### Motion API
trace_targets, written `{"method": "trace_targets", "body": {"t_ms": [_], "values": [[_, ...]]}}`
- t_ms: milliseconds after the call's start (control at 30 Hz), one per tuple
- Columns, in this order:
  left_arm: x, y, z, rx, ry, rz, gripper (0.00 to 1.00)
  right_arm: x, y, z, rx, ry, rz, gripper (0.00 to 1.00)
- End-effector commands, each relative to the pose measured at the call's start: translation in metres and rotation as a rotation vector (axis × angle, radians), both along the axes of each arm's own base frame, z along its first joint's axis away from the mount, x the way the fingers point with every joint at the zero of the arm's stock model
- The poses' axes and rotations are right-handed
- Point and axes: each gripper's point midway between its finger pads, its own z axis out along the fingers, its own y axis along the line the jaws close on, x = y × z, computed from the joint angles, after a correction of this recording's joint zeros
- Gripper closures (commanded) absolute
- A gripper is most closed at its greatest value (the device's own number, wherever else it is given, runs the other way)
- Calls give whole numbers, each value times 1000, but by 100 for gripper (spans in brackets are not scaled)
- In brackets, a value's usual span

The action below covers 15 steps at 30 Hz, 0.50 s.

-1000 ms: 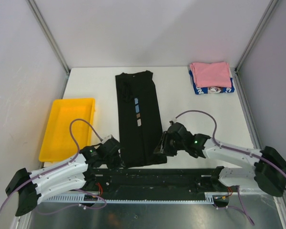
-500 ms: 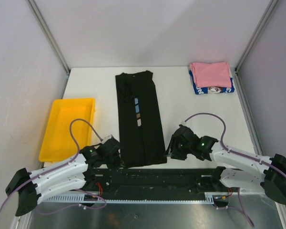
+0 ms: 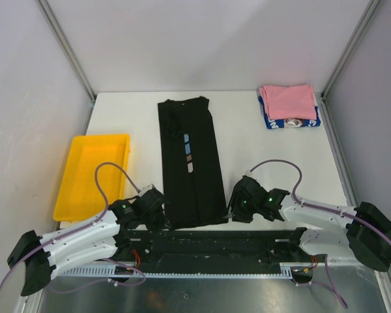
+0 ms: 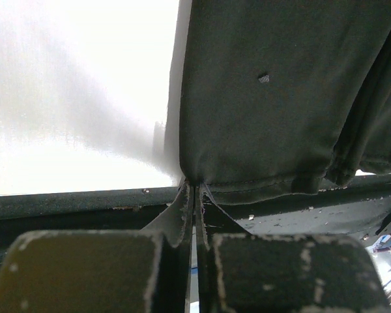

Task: Fold and stack the t-shirts
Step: Grab the bottom of the folded rectangular tshirt with both arms

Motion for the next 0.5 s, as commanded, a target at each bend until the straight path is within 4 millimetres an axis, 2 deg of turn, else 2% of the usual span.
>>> {"method": "trace_targets", "body": {"t_ms": [0,467], "values": [[12,-8,14,-32,-48,6,100,7,5,-1,27,-5,-43,53],[12,-7,14,-31,-49,8,100,-2,8,-25,-32,53,-51,55]]}}
